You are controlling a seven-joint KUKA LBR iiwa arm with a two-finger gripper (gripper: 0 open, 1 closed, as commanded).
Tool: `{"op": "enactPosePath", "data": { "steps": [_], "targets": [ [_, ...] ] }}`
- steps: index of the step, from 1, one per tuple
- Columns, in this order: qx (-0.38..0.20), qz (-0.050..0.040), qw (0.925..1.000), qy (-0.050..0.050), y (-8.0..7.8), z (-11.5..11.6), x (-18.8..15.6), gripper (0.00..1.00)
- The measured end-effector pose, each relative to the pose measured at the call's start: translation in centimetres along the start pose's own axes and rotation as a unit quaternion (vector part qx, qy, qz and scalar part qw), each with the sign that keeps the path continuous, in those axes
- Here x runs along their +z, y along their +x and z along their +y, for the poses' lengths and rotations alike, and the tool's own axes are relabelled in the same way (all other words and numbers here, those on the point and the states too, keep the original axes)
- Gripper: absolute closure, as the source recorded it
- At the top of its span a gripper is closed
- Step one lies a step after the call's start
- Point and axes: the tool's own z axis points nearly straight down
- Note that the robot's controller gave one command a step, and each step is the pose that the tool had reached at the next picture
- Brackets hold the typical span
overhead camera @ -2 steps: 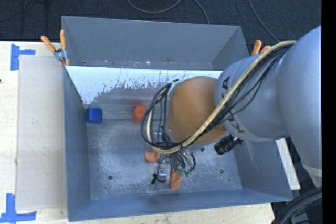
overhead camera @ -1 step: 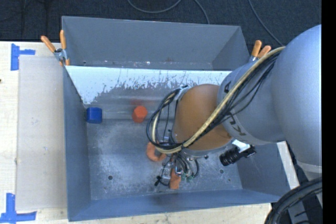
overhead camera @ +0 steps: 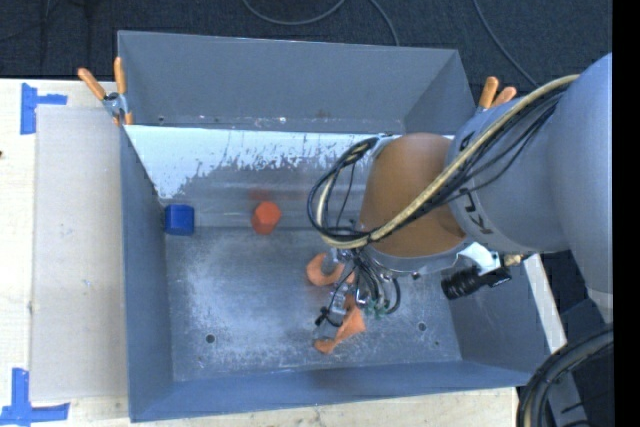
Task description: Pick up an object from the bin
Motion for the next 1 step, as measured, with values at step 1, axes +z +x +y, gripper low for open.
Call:
{"op": "enactPosePath", "data": {
  "steps": [1],
  "targets": [
    [-0.072,-0.001,0.9974,0.001,-2.31,-0.66,1.2,0.0]
  ]
}}
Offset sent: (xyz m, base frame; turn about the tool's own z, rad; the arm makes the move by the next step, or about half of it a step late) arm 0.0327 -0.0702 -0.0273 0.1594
